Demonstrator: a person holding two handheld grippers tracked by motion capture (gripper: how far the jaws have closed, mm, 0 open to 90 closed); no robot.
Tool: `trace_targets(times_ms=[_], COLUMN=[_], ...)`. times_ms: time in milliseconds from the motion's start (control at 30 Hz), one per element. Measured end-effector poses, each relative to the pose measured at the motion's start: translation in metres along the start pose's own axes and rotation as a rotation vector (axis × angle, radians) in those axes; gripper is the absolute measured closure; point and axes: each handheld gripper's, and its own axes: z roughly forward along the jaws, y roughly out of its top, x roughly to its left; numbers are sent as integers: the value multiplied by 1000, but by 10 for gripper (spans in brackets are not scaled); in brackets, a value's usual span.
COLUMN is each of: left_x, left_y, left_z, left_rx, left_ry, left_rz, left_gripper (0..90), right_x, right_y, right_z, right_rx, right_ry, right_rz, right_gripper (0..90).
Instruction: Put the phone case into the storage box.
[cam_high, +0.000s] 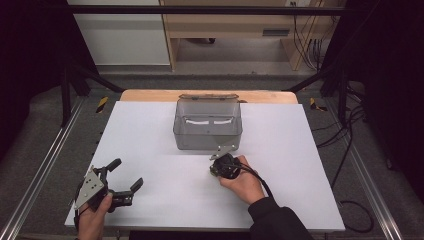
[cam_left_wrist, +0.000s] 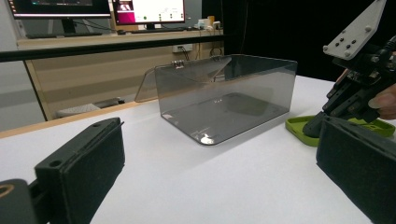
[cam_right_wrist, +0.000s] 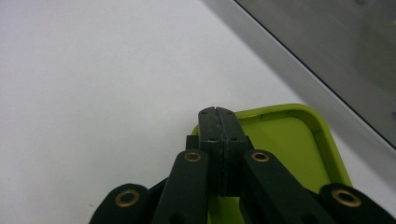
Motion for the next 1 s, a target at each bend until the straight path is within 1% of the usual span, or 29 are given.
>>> trace_targets(times_ms=[233,267,300,467,500,533,567,600,733,767,833,933,1000], left_x=[0,0,0,0,0,0,0,0,1,1,1,2,2], left_y=[0,0,0,0,0,0,0,1,1,0,0,0,0], left_z=[0,0,0,0,0,0,0,0,-1,-1,-1,-2,-2], left_rx=[2,2,2,1,1,0,0,-1,1,2,8,3,-1], left_ry=[-1,-1,-1,0,0,0,0,0,3,4,10,16,18], left_rz=[3,2,3,3,3,3,3,2,4,3,0,-3,-8], left_gripper=[7,7,8,8,7,7,7,7,7,7,8,8,8], right_x=[13,13,19,35,35,42,42,50,64,64,74,82,86], right_y=[3,3,4,9,9,12,12,15,21,21,25,30,32], right_z=[2,2,3,6,6,8,8,11,16,16,20,23,25], right_rx=[-2,-2,-5,-8,-8,-9,-9,-13,-22,-22,-26,-27,-30], right_ry=[31,31,42,64,64,78,78,89,120,120,132,144,147], right_rz=[-22,-22,-30,-54,-54,-62,-62,-66,-81,-81,-93,-108,-110], right_gripper=[900,900,900,900,900,900,900,900,900,900,900,900,900])
